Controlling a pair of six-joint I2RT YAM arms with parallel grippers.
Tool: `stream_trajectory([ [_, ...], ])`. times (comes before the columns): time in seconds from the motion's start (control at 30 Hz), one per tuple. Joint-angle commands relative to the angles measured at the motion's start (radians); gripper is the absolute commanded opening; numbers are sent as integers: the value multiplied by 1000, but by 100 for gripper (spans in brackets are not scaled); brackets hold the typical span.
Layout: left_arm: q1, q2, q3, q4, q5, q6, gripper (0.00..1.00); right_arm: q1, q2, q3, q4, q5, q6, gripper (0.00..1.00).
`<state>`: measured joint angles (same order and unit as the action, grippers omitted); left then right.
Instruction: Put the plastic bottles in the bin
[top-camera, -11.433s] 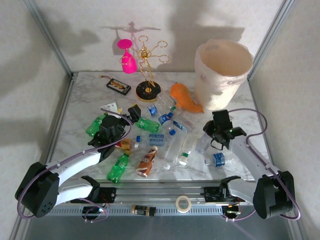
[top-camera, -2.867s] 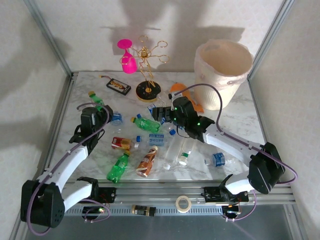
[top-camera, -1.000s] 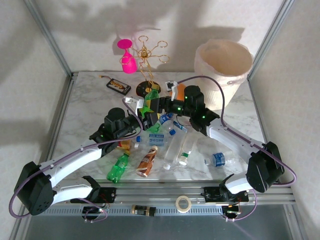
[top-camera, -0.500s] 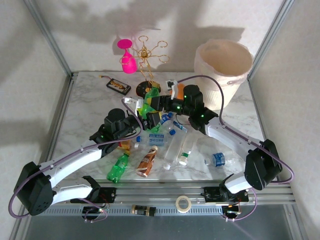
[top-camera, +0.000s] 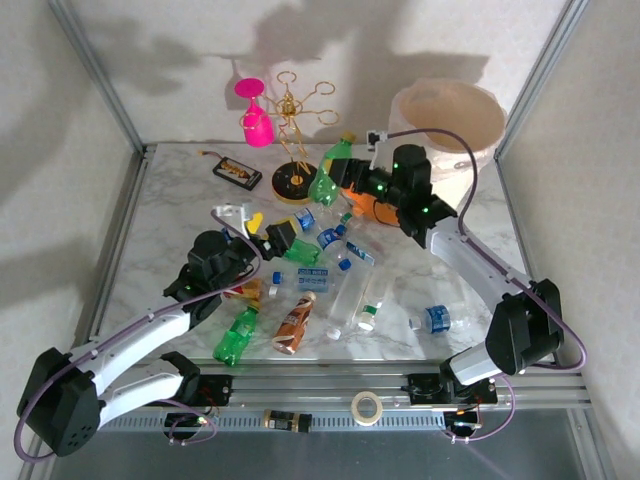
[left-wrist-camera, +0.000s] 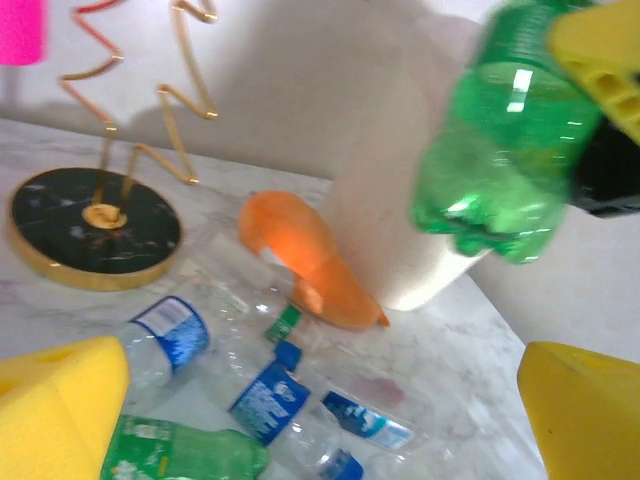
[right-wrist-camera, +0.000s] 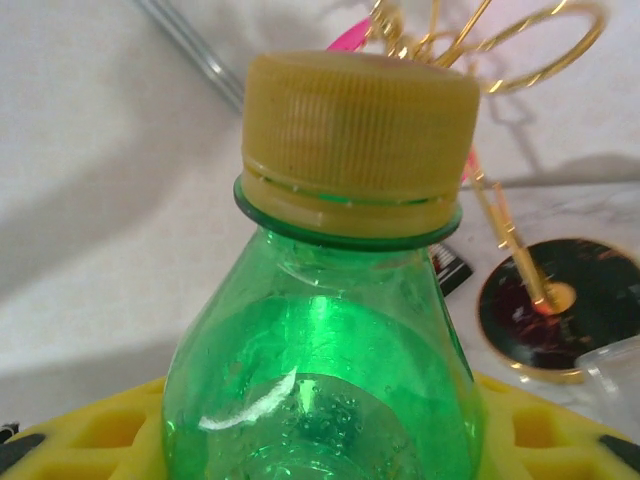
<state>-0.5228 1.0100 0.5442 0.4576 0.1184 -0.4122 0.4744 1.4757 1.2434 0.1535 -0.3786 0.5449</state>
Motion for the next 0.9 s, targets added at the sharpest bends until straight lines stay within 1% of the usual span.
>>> stream_trajectory([
  [0.0, 45, -34, -38, 47, -81, -63, 100, -39, -55, 118, -92, 89, -90, 40],
  [0.1, 71, -37, -64, 41, -117, -89, 100, -82, -45, 221, -196, 182, -150, 40],
  [0.23, 90, -41, -100, 38, -174, -128, 100, -158, -31, 317, -249, 268, -194, 40],
  [0.37, 93, -40, -111, 18, -204, -131, 100, -218, -22, 378, -246, 387, -243, 39],
  [0.53, 93, -51, -122, 11, -205, -126, 100, -293, 16, 405, -200, 546, -313, 40],
  [0.67, 93, -63, -136, 13, -210, -121, 100, -337, 58, 395, -177, 600, -344, 40],
  [0.8, 93, -69, -142, 11, -219, -117, 100, -353, 106, 384, -183, 647, -367, 40],
  [0.87, 93, -65, -141, 9, -221, -120, 99, -359, 125, 373, -190, 651, -364, 40],
])
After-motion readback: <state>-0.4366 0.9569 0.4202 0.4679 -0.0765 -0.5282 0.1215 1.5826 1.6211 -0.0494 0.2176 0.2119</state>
